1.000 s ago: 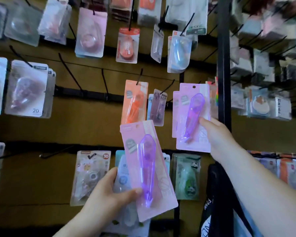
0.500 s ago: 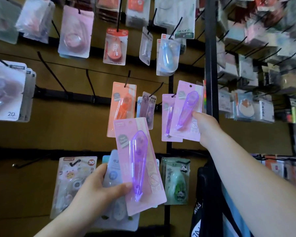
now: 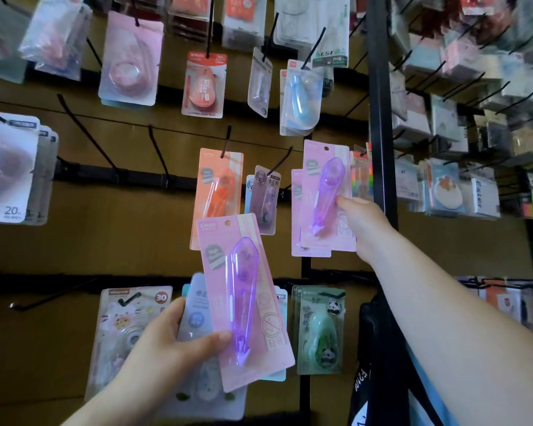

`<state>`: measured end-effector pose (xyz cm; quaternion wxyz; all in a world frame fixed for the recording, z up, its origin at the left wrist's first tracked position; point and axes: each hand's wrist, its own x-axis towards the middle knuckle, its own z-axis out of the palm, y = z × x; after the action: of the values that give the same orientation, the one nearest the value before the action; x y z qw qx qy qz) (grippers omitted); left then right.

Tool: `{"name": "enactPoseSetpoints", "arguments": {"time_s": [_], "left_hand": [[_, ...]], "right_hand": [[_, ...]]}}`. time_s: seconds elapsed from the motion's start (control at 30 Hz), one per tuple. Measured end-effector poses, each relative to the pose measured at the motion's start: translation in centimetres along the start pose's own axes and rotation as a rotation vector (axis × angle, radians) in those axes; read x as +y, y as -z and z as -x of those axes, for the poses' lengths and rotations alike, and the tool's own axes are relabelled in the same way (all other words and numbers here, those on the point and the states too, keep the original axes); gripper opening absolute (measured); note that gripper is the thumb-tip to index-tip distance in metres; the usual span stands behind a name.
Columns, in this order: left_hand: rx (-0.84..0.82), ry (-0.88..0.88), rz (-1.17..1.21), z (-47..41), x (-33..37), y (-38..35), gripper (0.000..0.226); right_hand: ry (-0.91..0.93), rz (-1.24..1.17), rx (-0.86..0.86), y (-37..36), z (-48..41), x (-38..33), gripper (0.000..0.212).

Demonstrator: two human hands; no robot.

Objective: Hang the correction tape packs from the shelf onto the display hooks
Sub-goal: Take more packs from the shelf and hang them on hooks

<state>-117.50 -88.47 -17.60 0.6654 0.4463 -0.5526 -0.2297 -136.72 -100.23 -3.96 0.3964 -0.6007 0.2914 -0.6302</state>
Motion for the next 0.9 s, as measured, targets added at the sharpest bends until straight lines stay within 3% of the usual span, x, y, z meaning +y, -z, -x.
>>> {"name": "enactPoseSetpoints", "arguments": {"time_s": [0.33,0.9], "left_hand": [[-0.004,0.010,0.006,-0.2,-0.4,0.4,0.066],[-0.002,-0.013,-0.026,-0.2,0.2,-0.3,0.066]], "right_hand": [[0.020,0.027,0.115,1.4,0.1,1.0,0.039],[0.004,0.099,0.092,2.5,-0.1,-0.7,0.034]]}}
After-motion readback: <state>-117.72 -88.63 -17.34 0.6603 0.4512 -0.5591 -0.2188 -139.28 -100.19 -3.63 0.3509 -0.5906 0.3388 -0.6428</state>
